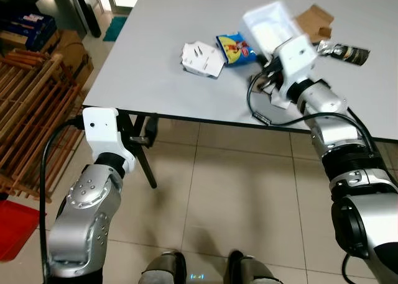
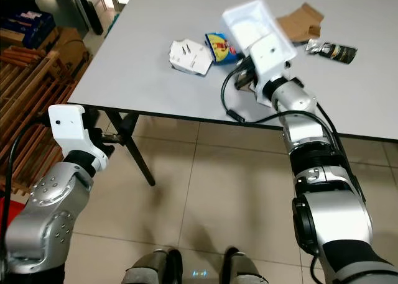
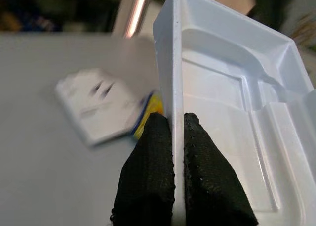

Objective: Picking trash to rubbish bin

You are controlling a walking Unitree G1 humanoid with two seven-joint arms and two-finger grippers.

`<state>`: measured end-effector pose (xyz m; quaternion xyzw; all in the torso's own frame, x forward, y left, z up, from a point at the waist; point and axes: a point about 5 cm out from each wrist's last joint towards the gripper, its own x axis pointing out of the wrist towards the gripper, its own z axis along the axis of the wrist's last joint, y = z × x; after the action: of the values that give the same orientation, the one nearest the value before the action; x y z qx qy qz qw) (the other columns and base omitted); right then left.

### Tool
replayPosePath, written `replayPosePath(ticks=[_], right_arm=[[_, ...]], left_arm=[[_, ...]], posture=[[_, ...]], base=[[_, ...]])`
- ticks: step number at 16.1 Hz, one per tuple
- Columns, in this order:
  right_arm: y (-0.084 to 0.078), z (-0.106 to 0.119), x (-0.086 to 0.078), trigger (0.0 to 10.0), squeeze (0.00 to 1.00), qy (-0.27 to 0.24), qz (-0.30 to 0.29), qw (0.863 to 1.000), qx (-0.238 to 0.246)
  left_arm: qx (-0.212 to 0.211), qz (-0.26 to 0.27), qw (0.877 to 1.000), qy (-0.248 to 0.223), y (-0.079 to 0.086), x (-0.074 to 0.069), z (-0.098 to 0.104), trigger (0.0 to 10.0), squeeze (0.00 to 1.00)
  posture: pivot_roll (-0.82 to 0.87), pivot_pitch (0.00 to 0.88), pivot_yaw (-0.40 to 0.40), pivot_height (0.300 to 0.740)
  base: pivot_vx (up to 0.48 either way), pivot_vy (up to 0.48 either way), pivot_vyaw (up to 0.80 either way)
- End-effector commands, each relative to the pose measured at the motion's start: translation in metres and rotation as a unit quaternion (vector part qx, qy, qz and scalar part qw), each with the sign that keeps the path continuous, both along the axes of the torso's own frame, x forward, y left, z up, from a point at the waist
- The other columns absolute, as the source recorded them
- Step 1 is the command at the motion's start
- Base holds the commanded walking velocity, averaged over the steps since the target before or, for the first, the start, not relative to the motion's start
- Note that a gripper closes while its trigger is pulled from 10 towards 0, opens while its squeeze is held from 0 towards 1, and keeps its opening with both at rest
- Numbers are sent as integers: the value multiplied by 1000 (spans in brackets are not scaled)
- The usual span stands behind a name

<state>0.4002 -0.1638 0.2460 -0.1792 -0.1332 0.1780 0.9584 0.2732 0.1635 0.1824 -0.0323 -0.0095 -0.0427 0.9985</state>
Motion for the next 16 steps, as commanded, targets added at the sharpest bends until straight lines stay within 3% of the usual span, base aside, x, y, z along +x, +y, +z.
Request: replayPosePath(ticks=[1,5,12,16], right_arm=[[-4,8,-3,10000,0,-23,-14,999,46],[-14,-9,-16,10000,0,-18,-50,996,78],[-15,-18,-29,10000,0,-3,-62,994,84],[-11,-18,-32,10000,0,0,-53,995,85]], left_arm=[[3,4,1000,-2,-2,3,-3,10000,0],[-5,-12,1000,-17,-7,13,-2,10000,0],[4,38,999,-34,13,24,0,10000,0],[2,69,997,-29,23,23,-2,10000,0]], posture=[[-20,102,12,740],[-59,96,32,740],[-72,109,53,740],[-63,112,55,740]], base=[[0,0,0],[0,0,-117],[0,0,-770],[417,0,-177]])
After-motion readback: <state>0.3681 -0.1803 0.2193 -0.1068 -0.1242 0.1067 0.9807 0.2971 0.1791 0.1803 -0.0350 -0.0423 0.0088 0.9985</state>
